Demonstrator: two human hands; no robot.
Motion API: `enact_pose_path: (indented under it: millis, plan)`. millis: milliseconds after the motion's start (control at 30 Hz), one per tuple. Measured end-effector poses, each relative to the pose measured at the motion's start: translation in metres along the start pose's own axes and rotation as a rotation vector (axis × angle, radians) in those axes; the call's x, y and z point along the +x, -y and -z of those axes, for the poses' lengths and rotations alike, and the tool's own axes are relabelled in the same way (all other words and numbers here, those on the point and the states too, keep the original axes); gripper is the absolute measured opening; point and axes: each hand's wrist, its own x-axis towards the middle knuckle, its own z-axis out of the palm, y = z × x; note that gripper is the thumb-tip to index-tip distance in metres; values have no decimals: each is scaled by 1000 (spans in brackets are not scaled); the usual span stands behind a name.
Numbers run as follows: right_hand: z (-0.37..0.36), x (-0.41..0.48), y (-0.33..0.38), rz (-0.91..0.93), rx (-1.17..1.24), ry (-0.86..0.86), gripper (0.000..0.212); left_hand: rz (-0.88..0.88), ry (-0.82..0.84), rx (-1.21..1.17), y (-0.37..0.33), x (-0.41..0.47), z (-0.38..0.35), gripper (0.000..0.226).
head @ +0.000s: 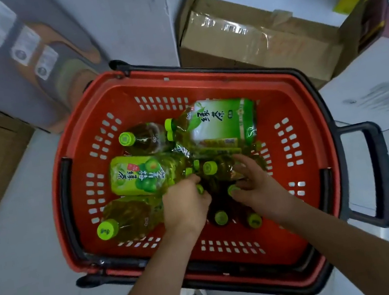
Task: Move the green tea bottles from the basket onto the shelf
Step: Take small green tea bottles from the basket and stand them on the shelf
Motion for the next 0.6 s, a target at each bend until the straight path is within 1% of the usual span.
enact_pose_path:
  millis: [67,133,233,300,400,467,533,567,600]
  plan:
    - [-8,-7,4,84,-142,60,89,1,-16,-31,4,-3,16,37]
    - [-14,-11,13,153,-212,115,99,-14,-57,-38,3,-7,39,35]
    - [-23,-14,28,246,-287,102,111,-39,-143,-108,-4,-17,83,25]
    - [-25,-17,42,304,-361,92,110,-35,-159,-243,-8,-27,111,18]
    - [-19,-22,62,401,-469,39,100,-3,-124,-570,-25,-41,135,11]
    - [-5,-27,74,385,-398,7,89,31,-108,-837,-38,-43,141,15]
    - [14,-30,81,311,-180,-32,71,105,-48,-1097,-45,-37,136,23]
    - [24,-31,82,269,-41,-74,62,135,-9,-1114,-47,-32,127,22]
    - [33,-32,81,228,83,-132,57,160,34,-1042,-47,-27,113,20]
